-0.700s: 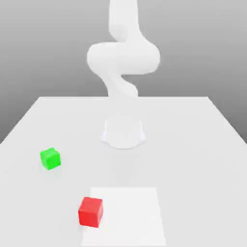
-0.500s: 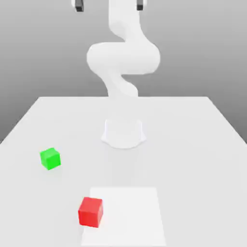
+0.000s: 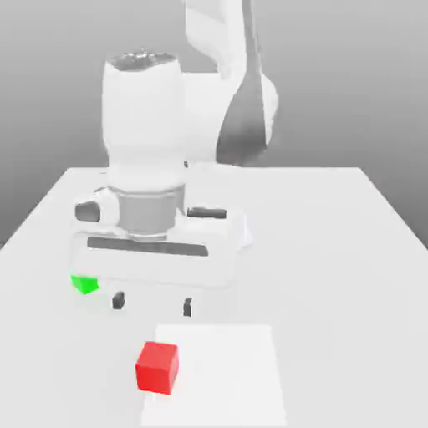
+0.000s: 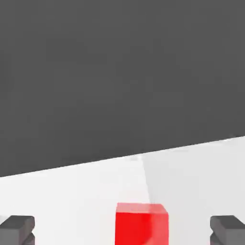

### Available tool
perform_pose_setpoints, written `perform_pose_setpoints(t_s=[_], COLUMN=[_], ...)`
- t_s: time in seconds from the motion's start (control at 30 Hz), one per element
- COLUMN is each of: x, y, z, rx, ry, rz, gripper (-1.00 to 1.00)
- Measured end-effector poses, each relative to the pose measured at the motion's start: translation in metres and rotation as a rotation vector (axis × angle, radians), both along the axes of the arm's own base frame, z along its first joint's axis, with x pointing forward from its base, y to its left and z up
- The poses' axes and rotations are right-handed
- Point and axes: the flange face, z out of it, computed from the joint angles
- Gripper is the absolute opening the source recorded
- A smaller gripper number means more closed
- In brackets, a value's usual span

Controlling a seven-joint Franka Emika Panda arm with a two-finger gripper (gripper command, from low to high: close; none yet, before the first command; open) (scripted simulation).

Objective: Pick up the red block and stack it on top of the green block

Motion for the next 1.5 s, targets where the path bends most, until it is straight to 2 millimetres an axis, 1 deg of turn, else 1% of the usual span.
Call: perform_pose_setpoints(t_s=[0.07, 0.2, 0.23, 0.4, 0.43, 0.47, 0.53, 0.63, 0.67, 0.7, 0.73, 0.77, 0.8, 0.9, 1.0, 1.1, 1.13, 1.17, 1.33, 1.5], x=[-0.007, -0.009, -0.01, -0.01, -0.01, -0.01, -0.009, -0.009, -0.014, -0.027, -0.044, -0.064, -0.084, -0.133, -0.193, -0.25, -0.257, -0.26, -0.259, -0.26], y=[-0.001, -0.001, -0.001, -0.001, -0.001, -0.001, -0.001, -0.001, -0.008, -0.033, -0.062, -0.089, -0.111, -0.138, -0.164, -0.175, -0.175, -0.174, -0.17, -0.169], z=[-0.03, -0.077, -0.086, -0.086, -0.09, -0.086, -0.069, -0.037, -0.027, -0.02, -0.014, -0.008, -0.003, 0.008, 0.013, 0.013, 0.01, 0.006, -0.018, -0.04], rx=[0.002, 0.002, 0.002, 0.002, 0.002, 0.002, 0.002, 0.003, 0.0, -0.009, -0.016, -0.023, -0.027, -0.033, -0.022, 0.0, 0.011, 0.023, 0.064, 0.067], ry=[0.031, 0.042, 0.042, 0.042, 0.042, 0.042, 0.042, 0.042, 0.043, 0.044, 0.046, 0.049, 0.052, 0.058, 0.059, 0.048, 0.042, 0.035, 0.018, 0.022], rz=[-0.003, -0.004, -0.004, -0.004, -0.004, -0.004, -0.004, -0.004, -0.009, -0.038, -0.076, -0.114, -0.141, -0.142, -0.182, -0.223, -0.227, -0.227, -0.224, -0.227], gripper=[0.0, 0.0, -1.0, -1.0, -1.0, -1.0, -1.0, -1.0, -1.0, -1.0, -1.0, -1.0, -1.0, -1.0, -1.0, -1.0, -1.0, -1.0, -1.0, -1.0])
